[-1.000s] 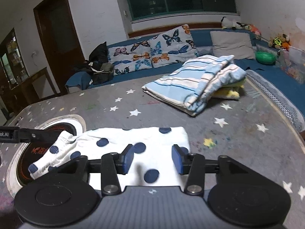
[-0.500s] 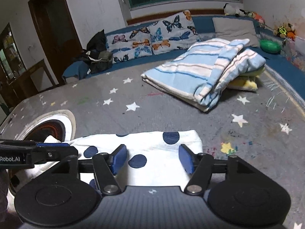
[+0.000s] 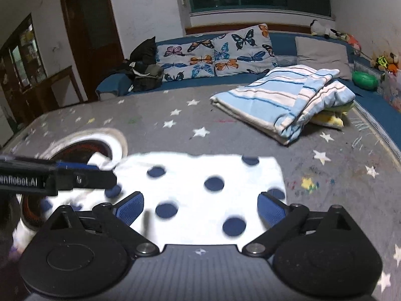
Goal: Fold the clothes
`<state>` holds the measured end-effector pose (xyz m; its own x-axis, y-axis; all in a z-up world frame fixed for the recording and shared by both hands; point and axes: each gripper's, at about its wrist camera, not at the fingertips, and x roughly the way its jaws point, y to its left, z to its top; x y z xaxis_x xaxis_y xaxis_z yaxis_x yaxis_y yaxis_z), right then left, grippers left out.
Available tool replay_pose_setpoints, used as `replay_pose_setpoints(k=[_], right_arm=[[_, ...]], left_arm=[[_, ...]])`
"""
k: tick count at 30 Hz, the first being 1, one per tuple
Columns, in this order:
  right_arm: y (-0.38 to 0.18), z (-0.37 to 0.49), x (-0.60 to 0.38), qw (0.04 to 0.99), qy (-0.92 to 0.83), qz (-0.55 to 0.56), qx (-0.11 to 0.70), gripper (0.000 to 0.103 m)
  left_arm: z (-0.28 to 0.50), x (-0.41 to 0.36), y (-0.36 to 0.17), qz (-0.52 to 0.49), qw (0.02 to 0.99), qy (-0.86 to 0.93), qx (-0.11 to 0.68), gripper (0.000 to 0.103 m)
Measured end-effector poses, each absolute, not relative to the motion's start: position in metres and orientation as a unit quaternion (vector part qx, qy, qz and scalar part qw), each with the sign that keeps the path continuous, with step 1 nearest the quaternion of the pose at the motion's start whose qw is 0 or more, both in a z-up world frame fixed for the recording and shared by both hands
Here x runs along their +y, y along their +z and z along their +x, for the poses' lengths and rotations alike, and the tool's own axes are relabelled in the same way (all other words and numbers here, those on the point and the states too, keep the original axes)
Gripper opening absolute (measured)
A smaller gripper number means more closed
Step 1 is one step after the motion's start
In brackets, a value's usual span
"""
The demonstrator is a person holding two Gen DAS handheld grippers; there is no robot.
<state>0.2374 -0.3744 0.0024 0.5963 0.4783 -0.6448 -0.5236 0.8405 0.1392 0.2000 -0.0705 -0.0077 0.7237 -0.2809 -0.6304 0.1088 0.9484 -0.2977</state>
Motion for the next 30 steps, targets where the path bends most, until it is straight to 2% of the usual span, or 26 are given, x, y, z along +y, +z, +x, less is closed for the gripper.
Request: replay_pose_setpoints(k=[2, 10, 18, 23, 25, 30], right_arm=[[0.001, 0.229, -0.375, 0.893, 0.280, -0.036, 0.351, 0.103], [-0.004, 0.198, -0.389, 0.896, 0.269, -0.038, 0.350, 0.103], [-0.016, 0.173, -0.405, 0.902, 0.243, -0.058, 0.352, 0.103], [-0.020, 0.163, -0.419, 0.905, 0.230, -0.052, 0.354, 0.103], [-0.021, 0.160, -0.423, 0.906, 0.226, -0.043, 0.356, 0.103], [-0.021, 0.150, -0.434, 0.909, 0.218, -0.013, 0.355, 0.103]], left_arm=[[0.192, -0.072, -0.007, -0.107, 0.924, -0.103, 0.351, 0.056], [0.164, -0.079, -0.006, -0.062, 0.939, -0.086, 0.327, 0.069], [0.149, -0.067, -0.018, -0.061, 0.936, -0.061, 0.341, 0.072], [0.143, -0.063, -0.023, -0.067, 0.933, -0.050, 0.350, 0.082], [0.140, -0.064, -0.023, -0.066, 0.933, -0.047, 0.350, 0.091], [0.132, -0.066, -0.020, -0.064, 0.934, -0.046, 0.350, 0.101]])
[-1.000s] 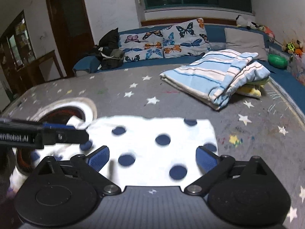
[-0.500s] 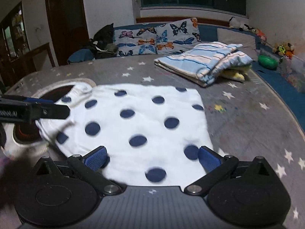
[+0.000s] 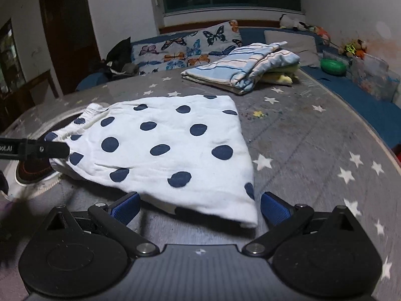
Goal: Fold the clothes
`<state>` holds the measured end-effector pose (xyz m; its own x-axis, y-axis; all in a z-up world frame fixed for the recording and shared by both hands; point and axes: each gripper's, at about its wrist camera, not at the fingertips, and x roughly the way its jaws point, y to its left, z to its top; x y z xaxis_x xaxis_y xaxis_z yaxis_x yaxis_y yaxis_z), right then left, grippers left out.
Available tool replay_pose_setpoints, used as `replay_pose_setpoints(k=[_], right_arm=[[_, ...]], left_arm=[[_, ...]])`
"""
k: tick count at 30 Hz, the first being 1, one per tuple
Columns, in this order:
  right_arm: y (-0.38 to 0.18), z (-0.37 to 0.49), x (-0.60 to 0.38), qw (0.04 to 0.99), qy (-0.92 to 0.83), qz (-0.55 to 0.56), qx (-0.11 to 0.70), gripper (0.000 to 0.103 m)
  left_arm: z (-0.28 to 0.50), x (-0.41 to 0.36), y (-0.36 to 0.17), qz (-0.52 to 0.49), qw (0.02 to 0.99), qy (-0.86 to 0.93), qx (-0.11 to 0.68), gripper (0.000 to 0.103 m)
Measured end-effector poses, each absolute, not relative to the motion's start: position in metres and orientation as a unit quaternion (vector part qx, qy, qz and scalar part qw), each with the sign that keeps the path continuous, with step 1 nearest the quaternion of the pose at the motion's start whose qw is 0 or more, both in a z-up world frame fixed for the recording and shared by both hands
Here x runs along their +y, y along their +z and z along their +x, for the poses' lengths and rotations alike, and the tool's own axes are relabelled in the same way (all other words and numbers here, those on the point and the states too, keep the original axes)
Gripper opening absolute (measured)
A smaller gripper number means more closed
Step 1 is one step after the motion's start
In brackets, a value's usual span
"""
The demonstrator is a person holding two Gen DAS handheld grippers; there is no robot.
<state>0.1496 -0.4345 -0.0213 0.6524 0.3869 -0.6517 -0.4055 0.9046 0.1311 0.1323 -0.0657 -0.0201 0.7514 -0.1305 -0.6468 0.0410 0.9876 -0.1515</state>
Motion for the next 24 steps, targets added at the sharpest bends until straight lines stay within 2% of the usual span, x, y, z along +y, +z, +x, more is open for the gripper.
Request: replay_pose_setpoints(k=[24], right_arm=[[-0.022, 0.116, -0.441, 0.913, 0.207, 0.020, 0.351, 0.103]], left_arm=[[0.102, -0.079, -0.011, -0.062, 0.933, -0.077, 0.345, 0.103]])
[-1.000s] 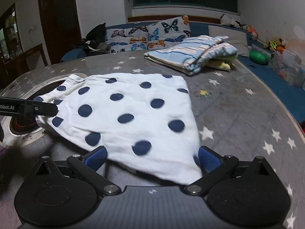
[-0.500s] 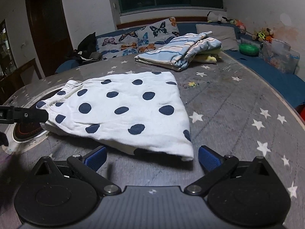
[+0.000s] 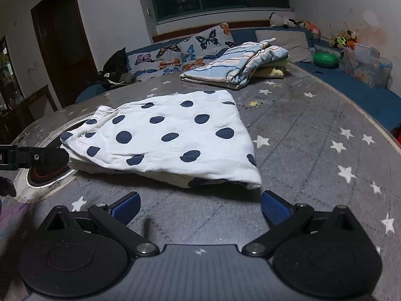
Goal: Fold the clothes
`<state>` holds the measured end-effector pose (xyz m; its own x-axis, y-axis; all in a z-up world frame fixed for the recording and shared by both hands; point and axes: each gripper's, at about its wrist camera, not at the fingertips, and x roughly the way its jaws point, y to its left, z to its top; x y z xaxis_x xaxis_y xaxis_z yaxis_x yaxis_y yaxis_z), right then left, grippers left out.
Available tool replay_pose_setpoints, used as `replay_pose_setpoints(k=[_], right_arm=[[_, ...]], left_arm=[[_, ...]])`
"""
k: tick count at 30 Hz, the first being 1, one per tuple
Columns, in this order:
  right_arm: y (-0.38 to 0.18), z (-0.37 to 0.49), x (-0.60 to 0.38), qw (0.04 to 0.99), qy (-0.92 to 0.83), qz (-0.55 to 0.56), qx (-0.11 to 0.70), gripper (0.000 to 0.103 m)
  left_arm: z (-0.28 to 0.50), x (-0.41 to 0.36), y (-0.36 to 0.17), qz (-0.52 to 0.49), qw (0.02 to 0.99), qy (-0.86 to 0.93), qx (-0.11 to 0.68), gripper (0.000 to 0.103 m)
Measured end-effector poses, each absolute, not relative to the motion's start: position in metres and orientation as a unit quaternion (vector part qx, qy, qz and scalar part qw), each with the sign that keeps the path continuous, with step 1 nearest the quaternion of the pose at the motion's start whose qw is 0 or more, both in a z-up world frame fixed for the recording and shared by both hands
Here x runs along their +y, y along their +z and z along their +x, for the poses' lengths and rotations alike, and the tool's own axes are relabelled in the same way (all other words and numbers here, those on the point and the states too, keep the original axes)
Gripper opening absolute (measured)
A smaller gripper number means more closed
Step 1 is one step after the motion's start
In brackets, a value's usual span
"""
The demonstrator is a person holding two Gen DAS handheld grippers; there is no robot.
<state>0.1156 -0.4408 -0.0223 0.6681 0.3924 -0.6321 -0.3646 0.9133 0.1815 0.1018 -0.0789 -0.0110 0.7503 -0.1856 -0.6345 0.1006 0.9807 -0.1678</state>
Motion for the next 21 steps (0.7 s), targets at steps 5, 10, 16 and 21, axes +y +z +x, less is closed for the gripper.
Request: replay_pose_setpoints(k=[5, 10, 16, 21], right_arm=[[-0.024, 0.110, -0.436, 0.915, 0.205, -0.003, 0.348, 0.103], [-0.024, 0.106, -0.435, 0.915, 0.206, -0.004, 0.347, 0.103], [-0.025, 0.100, -0.431, 0.916, 0.205, -0.016, 0.344, 0.103], [-0.025, 0.097, -0.427, 0.917, 0.202, -0.021, 0.342, 0.103]], left_arm=[[0.098, -0.081, -0.013, -0.057, 0.931, -0.074, 0.352, 0.103], [0.093, -0.083, -0.016, -0.055, 0.929, -0.074, 0.358, 0.103], [0.087, -0.087, -0.016, -0.053, 0.928, -0.079, 0.360, 0.103], [0.084, -0.089, -0.016, -0.050, 0.928, -0.082, 0.361, 0.103]])
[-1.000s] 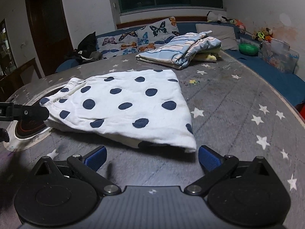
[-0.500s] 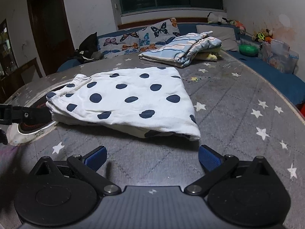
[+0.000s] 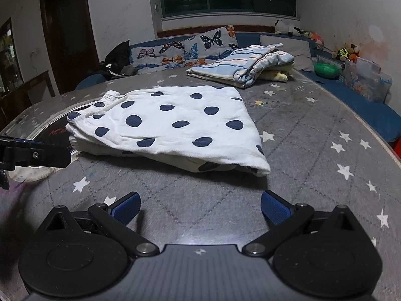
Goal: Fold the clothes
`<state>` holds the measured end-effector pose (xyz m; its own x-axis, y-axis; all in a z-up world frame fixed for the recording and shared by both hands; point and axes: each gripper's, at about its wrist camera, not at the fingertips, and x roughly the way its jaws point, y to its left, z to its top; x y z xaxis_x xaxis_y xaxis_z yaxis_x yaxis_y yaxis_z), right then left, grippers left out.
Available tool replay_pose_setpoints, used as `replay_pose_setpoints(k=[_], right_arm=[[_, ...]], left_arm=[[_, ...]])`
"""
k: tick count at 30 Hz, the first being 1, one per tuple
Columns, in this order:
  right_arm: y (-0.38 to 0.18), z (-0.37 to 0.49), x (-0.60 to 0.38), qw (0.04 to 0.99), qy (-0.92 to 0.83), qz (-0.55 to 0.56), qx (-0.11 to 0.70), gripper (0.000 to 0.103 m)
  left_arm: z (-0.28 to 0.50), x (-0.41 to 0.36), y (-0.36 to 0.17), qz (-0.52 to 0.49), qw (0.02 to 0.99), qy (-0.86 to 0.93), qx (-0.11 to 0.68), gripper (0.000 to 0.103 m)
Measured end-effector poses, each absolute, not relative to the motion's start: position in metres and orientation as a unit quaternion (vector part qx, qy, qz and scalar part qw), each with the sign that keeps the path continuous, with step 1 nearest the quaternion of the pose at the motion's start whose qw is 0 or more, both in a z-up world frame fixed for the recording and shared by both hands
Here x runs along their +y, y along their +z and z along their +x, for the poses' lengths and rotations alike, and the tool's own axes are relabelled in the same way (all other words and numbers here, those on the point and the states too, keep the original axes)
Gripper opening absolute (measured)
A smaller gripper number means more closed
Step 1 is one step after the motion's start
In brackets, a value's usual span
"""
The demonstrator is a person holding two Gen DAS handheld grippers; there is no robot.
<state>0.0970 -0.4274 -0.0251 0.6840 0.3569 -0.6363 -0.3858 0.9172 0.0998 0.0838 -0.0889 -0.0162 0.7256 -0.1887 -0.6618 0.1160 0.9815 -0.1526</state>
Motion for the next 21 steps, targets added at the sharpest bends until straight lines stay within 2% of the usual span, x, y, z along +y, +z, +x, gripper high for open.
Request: replay_pose_setpoints(k=[21], right_arm=[[-0.022, 0.082, -0.414, 0.914, 0.213, -0.028, 0.344, 0.103]], left_arm=[[0.076, -0.093, -0.024, -0.041, 0.923, -0.078, 0.374, 0.103]])
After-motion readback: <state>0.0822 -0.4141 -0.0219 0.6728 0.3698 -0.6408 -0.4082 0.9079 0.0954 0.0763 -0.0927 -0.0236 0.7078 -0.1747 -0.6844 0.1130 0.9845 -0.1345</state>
